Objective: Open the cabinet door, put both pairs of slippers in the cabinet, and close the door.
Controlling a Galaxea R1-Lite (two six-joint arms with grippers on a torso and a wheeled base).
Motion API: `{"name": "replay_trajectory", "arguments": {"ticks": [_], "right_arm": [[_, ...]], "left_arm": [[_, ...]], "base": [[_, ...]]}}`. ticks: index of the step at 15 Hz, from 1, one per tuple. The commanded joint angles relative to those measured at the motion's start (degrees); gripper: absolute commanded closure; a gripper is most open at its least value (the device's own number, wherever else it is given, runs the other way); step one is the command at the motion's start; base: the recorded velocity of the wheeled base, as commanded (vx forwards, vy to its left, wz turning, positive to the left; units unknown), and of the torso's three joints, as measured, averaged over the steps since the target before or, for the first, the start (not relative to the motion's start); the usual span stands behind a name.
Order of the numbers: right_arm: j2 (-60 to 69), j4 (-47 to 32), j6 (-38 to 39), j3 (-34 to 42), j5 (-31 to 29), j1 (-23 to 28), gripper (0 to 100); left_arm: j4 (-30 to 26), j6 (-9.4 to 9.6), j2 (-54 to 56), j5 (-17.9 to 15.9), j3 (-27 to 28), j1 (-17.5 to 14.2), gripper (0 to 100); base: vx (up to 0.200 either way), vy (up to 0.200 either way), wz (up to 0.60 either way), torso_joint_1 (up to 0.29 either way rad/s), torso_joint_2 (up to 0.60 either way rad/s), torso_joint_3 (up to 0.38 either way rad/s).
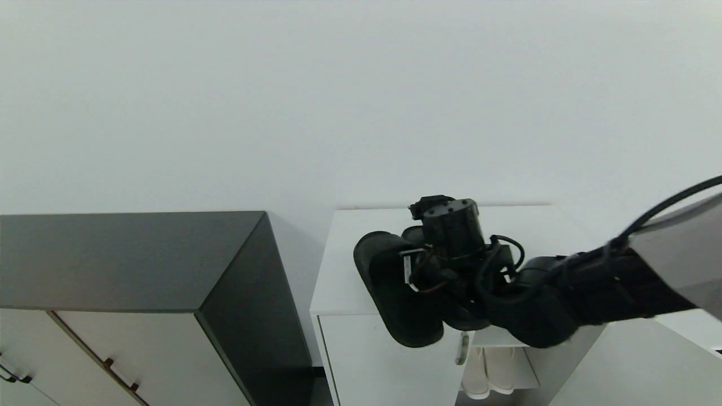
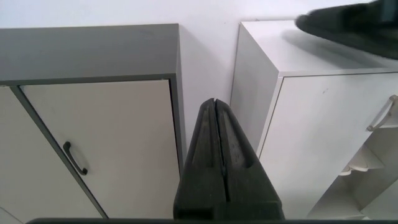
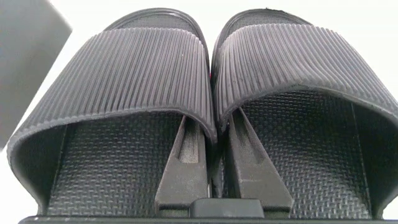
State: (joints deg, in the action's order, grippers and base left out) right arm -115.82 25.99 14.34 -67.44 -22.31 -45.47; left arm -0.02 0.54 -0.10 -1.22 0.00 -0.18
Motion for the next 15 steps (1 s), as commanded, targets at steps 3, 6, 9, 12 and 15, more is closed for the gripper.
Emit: {"name": "replay_trajectory", "arguments": {"ticks": [3, 6, 9, 12, 15], "right_arm": [[21.6, 4.3, -3.7, 21.4, 11.7, -2.1, 100], [21.8, 4.5, -3.8, 22.3, 11.5, -2.9, 100], [21.8, 4.5, -3.8, 22.5, 11.6, -3.4, 100], [21.7, 5.3, -3.8, 23.4, 11.6, -3.8, 100], [21.6, 6.5, -3.9, 23.9, 11.4, -4.0, 100]], "left_arm": [[0.0, 0.08, 0.0, 0.0, 0.0, 0.0, 100], [0.0, -0.18, 0.0, 0.1, 0.0, 0.0, 100], [0.0, -0.18, 0.0, 0.1, 0.0, 0.0, 100], [0.0, -0.18, 0.0, 0.1, 0.0, 0.0, 100], [0.0, -0.18, 0.0, 0.1, 0.0, 0.0, 100]], "base": [[0.0, 0.0, 0.0, 0.0, 0.0, 0.0], [0.0, 0.0, 0.0, 0.0, 0.0, 0.0], [-0.133, 0.0, 0.0, 0.003, 0.0, 0.0], [-0.2, 0.0, 0.0, -0.001, 0.0, 0.004], [-0.2, 0.0, 0.0, -0.006, 0.0, 0.001]]}}
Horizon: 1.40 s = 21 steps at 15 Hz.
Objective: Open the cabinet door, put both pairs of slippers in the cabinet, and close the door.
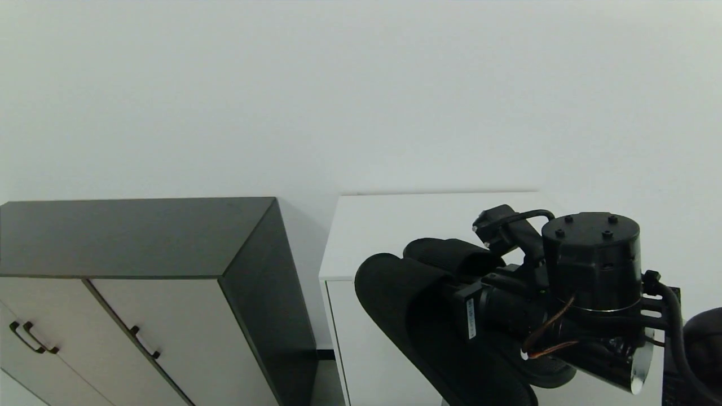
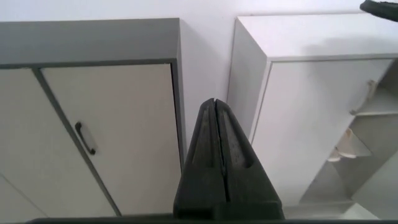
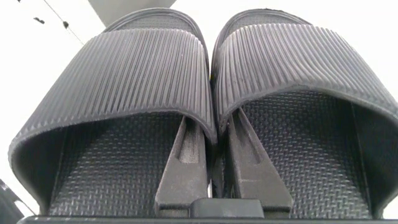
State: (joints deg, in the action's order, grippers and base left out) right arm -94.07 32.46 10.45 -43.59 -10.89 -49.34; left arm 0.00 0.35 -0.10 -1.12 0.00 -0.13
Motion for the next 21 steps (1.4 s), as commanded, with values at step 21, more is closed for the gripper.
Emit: {"name": "replay_trajectory", "arguments": {"ticks": [21], "right_arm": [[0.0, 1.9, -0.4, 1.7, 0.1, -0.2, 100]], "left_arm": [[0.0, 0.0, 0.0, 0.0, 0.0, 0.0, 100]], "base": [[-0.038, -0.095, 0.0, 0.001, 0.0, 0.002]]}}
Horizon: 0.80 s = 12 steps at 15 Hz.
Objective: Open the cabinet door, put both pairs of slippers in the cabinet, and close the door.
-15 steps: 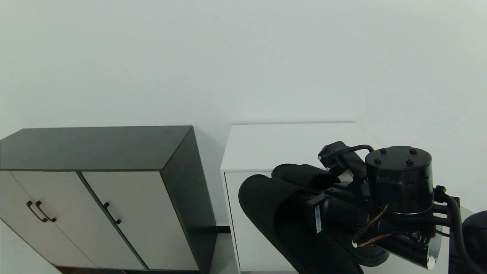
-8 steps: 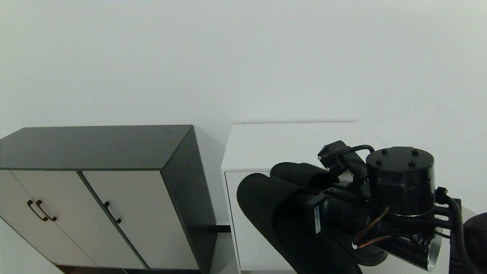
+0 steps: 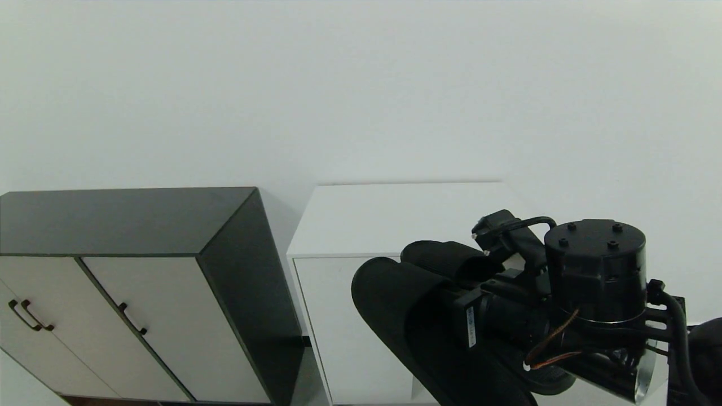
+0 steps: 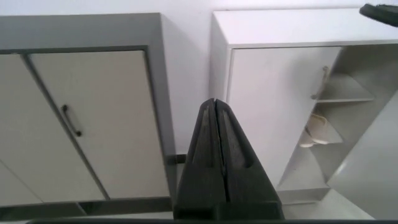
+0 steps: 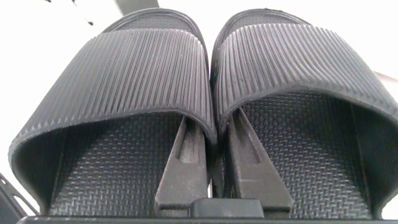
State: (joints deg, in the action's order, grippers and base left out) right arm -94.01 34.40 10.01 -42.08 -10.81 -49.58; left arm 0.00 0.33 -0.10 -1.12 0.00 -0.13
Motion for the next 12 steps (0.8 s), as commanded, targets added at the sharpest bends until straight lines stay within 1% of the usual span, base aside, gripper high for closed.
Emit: {"name": "replay_trajectory", "arguments": {"ticks": [1, 8, 12], "right_arm": [[0.0, 0.1, 0.0, 0.3, 0.0, 0.1, 100], [-0.1, 2.0, -1.2, 1.6, 0.5, 0.4, 100], [-0.3, 2.0, -1.2, 1.7, 0.4, 0.4, 100]], "left_arm": [[0.0, 0.02, 0.0, 0.0, 0.0, 0.0, 100], [0.0, 0.02, 0.0, 0.0, 0.0, 0.0, 100], [0.0, 0.02, 0.0, 0.0, 0.0, 0.0, 100]], "base": [[0.0, -0.2, 0.0, 0.007, 0.01, 0.002], [0.0, -0.2, 0.0, 0.006, 0.0, 0.002], [0.0, 0.0, 0.0, 0.0, 0.0, 0.0]]}}
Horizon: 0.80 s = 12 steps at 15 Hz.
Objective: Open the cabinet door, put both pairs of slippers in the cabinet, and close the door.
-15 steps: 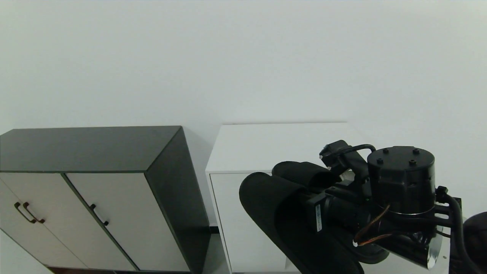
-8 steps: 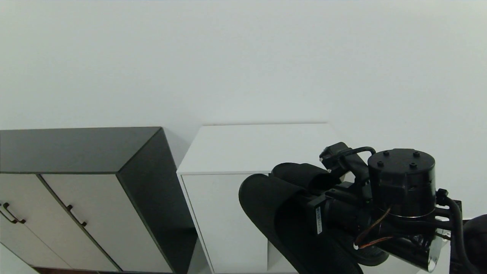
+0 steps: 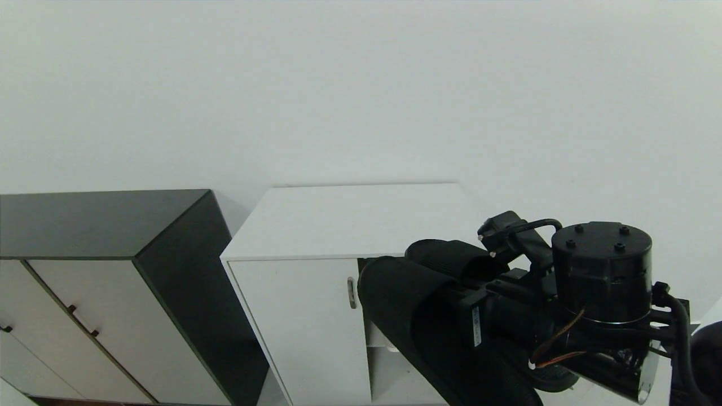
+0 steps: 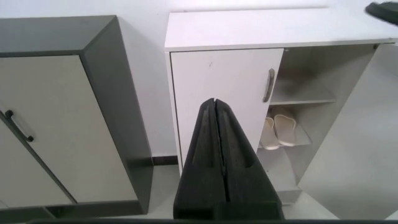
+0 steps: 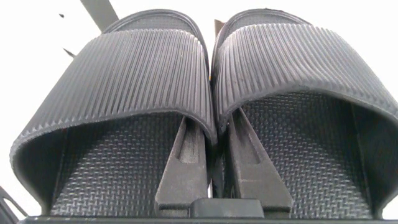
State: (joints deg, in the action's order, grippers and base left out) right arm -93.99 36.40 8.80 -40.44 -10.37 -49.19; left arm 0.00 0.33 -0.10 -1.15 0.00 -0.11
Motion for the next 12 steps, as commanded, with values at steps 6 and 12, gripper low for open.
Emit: {"name": "replay_trajectory", "arguments": {"ticks": [6, 12], "right_arm": [[-0.4, 0.0, 0.1, 0.2, 0.1, 0.3, 100], [-0.4, 3.3, 0.0, 1.6, 1.8, 1.6, 100]], "left_arm": [[0.0, -0.24, 0.0, 0.1, 0.0, -0.1, 100], [0.0, -0.15, 0.0, 0.1, 0.0, -0.1, 100]], "base": [[0.0, 0.0, 0.0, 0.0, 0.0, 0.0], [0.0, 0.0, 0.0, 0.0, 0.0, 0.0]]}}
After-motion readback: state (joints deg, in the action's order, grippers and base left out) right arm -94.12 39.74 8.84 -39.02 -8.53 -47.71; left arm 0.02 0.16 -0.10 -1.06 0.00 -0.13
